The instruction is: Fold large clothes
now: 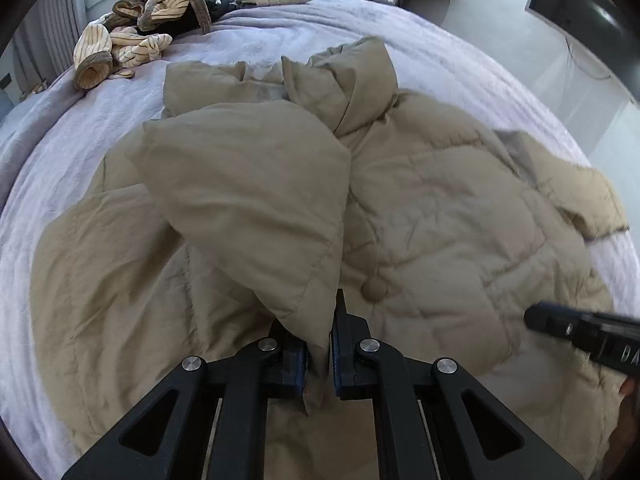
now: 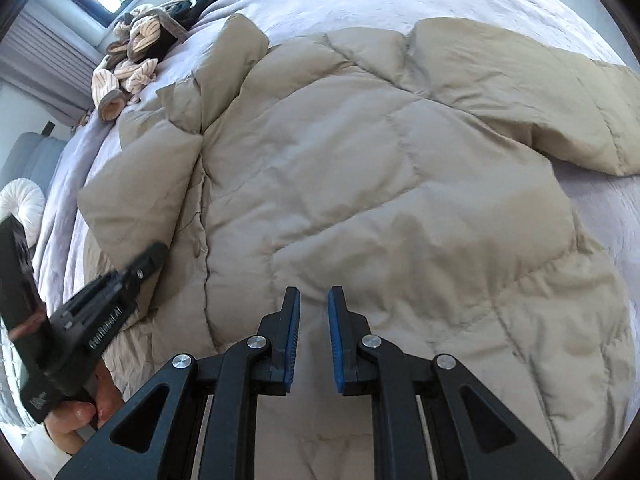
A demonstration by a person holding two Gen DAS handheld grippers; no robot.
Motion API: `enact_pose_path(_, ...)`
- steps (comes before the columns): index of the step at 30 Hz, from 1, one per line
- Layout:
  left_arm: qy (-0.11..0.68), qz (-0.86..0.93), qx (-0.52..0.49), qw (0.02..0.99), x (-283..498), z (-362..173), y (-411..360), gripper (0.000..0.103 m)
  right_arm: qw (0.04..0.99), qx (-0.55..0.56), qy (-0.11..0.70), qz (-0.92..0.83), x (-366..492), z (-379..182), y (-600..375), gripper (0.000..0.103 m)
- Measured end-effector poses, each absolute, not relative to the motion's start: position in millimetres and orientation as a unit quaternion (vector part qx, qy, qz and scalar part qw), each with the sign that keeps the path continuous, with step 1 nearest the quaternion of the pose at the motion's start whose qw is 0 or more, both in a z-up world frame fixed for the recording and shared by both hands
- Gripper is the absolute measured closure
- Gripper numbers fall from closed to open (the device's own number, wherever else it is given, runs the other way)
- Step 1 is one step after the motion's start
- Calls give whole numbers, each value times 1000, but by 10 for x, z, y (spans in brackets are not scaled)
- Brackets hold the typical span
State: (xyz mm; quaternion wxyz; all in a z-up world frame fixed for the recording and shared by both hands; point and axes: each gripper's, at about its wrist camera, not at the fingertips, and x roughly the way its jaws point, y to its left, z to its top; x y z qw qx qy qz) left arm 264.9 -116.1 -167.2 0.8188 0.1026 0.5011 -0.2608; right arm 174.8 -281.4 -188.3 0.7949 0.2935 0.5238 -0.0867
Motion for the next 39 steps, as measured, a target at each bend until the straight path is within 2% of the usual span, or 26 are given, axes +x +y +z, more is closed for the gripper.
enact_pose_path(1, 502, -255, 106, 819, 2627, -1692, -1156, 56, 795, 295, 524, -85, 1790, -1873, -2845, 85)
enact_pose_path(3, 497, -232, 107, 829, 2553, -1650, -1058, 16, 795, 297, 524, -77, 1803, -1864, -2899, 85)
enact_pose_path(7, 481, -213, 86, 846, 2476, -1412, -782, 15, 802, 285, 522, -57, 1698, -1760, -2854, 84)
enact_pose_path(9, 471, -204, 63, 856, 2467, -1313, -544, 15, 809, 270, 520, -50, 1765, -1675, -2743, 68)
enact_pose_path(10, 465, -191, 53, 863, 2506, -1279, -411, 15, 813, 263, 517, -47, 1750, -1637, -2705, 46)
enact_pose_path(11, 458, -163, 38, 873, 2565, -1227, -196, 15, 822, 251, 510, -42, 1786, -1573, -2621, 29)
enact_pose_path(13, 458, -117, 23, 881, 2691, -1225, 94, 15, 847, 208, 489, -18, 1930, -1420, -2332, 23)
enact_pose_path(17, 482, -13, 1, 876, 3012, -1464, 700, 15, 871, 86, 484, 5, 2316, -1319, -1631, 22)
enact_pose_path(22, 519, 19, 1, 855, 3124, -1908, 915, 15, 873, -22, 485, -48, 2726, -1540, -1236, 23)
enact_pose_path(23, 526, 16, -9, 850, 3097, -1986, 944, 15, 875, -22, 480, -59, 2774, -1557, -1285, 34)
enact_pose_path(24, 530, 15, -17, 848, 3078, -2024, 964, 15, 880, -5, 471, -61, 2788, -1539, -1388, 53)
enact_pose_path(25, 529, 14, -20, 848, 3063, -2042, 977, 15, 884, 26, 463, -65, 2764, -1501, -1535, 101)
enact_pose_path(28, 527, 7, -20, 850, 3065, -2061, 947, 15, 885, 153, 437, -57, 2573, -1461, -2059, 98)
enact_pose_path(31, 535, 3, -14, 845, 3150, -2103, 891, 15, 830, 271, 483, -60, 2428, -1785, -2540, 95)
enact_pose_path(32, 537, 4, -12, 844, 3166, -2098, 898, 15, 811, 295, 500, -75, 2336, -1896, -2660, 87)
enact_pose_path(36, 518, 5, -13, 855, 3136, -1858, 940, 15, 792, 343, 498, -89, 1982, -1960, -2923, 86)
enact_pose_path(37, 509, 4, -14, 861, 3153, -1793, 973, 15, 792, 354, 491, -86, 1931, -1926, -2977, 81)
enact_pose_path(39, 501, 9, -17, 865, 3245, -1732, 1042, 15, 794, 374, 474, -74, 1911, -1881, -3040, 55)
